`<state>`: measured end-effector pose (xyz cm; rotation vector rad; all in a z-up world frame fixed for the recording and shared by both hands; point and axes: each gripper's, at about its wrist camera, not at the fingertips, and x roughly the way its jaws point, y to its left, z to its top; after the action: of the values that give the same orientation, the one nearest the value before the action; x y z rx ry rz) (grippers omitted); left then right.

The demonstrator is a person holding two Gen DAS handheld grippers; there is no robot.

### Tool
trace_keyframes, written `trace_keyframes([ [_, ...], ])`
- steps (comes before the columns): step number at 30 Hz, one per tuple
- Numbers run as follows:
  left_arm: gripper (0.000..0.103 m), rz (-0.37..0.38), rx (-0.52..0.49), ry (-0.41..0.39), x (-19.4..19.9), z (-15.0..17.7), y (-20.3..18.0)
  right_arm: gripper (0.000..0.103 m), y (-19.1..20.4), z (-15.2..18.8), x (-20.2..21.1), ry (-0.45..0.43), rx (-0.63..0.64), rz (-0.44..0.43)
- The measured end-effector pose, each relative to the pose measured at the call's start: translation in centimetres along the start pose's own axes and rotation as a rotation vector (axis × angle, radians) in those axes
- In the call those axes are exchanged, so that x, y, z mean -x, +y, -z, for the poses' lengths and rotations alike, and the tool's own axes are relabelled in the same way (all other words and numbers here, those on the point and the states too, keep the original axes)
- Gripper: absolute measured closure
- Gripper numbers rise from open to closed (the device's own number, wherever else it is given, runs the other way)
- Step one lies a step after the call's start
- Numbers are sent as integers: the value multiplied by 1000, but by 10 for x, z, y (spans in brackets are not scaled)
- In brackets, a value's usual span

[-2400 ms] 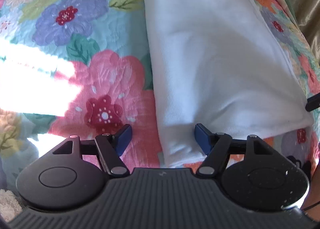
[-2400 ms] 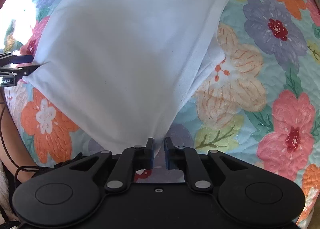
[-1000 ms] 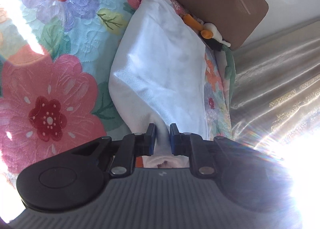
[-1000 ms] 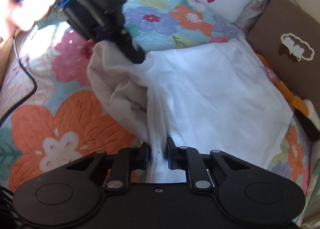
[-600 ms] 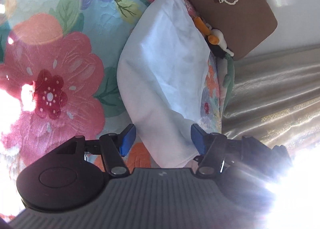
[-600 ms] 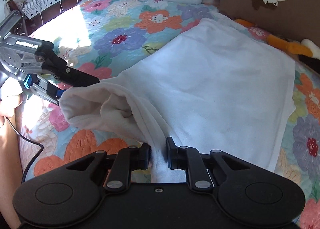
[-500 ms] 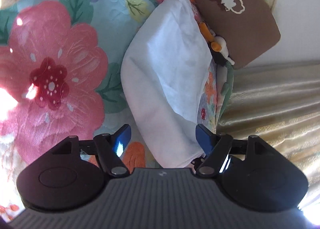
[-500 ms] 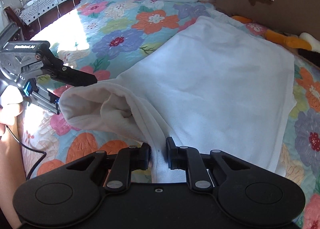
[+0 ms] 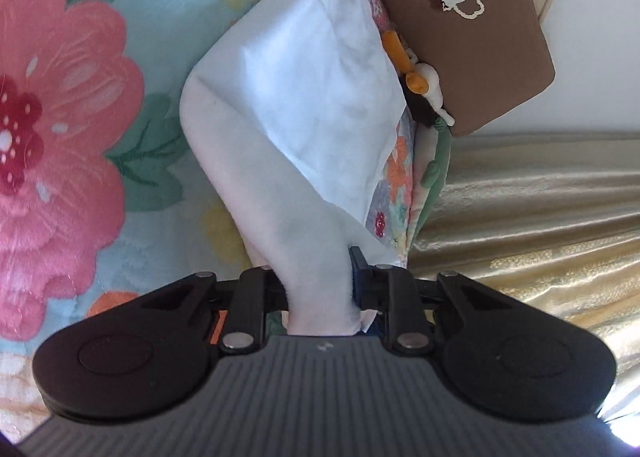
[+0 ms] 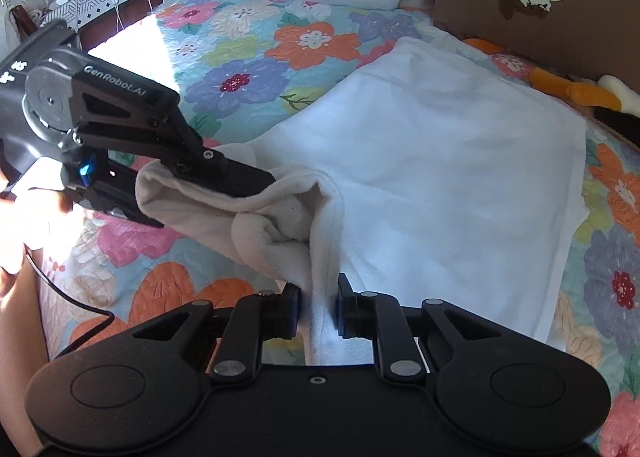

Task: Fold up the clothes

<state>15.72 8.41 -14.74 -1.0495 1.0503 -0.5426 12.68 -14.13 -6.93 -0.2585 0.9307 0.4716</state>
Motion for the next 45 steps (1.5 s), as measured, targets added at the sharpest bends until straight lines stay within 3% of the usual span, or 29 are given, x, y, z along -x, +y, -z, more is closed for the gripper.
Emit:
trace_keyframes([
  [2, 84, -53, -137, -22, 1, 5, -20, 60, 10, 1, -2, 3, 68, 58],
  [3, 84, -75, -191, -35, 1, 7, -29, 43, 17, 2, -4, 10, 111, 91],
  [4, 84, -89, -236, -48, 1, 8, -36, 38, 23, 3, -5, 18, 155, 123],
  [7, 88, -114, -294, -79, 3, 6, -40, 38, 36, 7, -12, 85, 228, 135],
  [9, 91, -138, -307, -95, 5, 3, -37, 38, 40, 11, -17, 126, 270, 191],
  [13, 91, -140, -211, -93, 16, -2, -9, 38, 36, 16, -21, 164, 290, 334],
  [16, 91, -124, -128, -97, 25, -5, 9, 39, 23, 11, -12, 137, 231, 341],
  [19, 91, -130, -172, -111, 26, -5, 4, 41, 16, 7, -1, 76, 215, 366],
  [20, 90, -140, -198, -115, 25, -4, 0, 45, 14, 6, 1, 52, 219, 360],
  [22, 86, -160, -229, -129, 22, -2, -5, 79, 11, 4, 5, 31, 209, 326],
  [23, 80, -169, -234, -137, 22, -1, -6, 83, 9, 3, 6, 30, 196, 298],
  [26, 45, -235, -282, -179, 25, 5, -14, 85, 13, 6, 5, 34, 211, 289],
  [28, 41, -237, -329, -216, 29, 9, -21, 85, 18, 7, 6, 34, 226, 284],
  [30, 20, -216, -328, -222, 29, 8, -23, 85, 21, 7, 7, 34, 241, 287],
  [34, 7, -222, -218, -165, 6, -6, -12, 85, 24, 7, 7, 37, 250, 280],
  [37, 17, -233, -133, -68, -13, -11, 2, 85, 25, 7, 6, 43, 257, 271],
  [39, 65, -223, -112, -35, -18, -11, 6, 85, 28, 8, 6, 42, 272, 270],
  [41, 83, -200, -101, -38, -15, -9, 9, 84, 31, 9, 5, 42, 293, 271],
  [45, 87, -114, -18, -56, -4, -9, 16, 84, 32, 9, 1, 54, 312, 292],
])
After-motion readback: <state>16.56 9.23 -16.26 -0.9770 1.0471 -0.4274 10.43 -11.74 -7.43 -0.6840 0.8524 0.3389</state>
